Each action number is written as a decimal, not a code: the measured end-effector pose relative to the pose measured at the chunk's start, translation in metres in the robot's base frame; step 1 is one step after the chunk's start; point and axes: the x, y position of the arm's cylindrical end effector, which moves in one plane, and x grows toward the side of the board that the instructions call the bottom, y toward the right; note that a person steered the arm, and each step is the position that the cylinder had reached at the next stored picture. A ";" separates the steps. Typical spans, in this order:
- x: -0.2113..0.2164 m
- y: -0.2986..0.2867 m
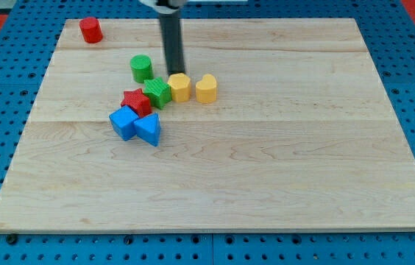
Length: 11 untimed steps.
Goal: Slide the heart diagonally to the top right of the hexagon
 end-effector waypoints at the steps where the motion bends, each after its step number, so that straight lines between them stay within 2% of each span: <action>1: 0.007 0.011; 2: 0.033 0.042; 3: 0.025 0.112; 4: 0.082 0.140; 5: 0.106 0.080; 6: 0.048 0.057; 7: -0.011 0.062; 8: 0.014 0.089; 9: 0.022 0.112; 10: -0.022 0.155; 11: -0.041 0.079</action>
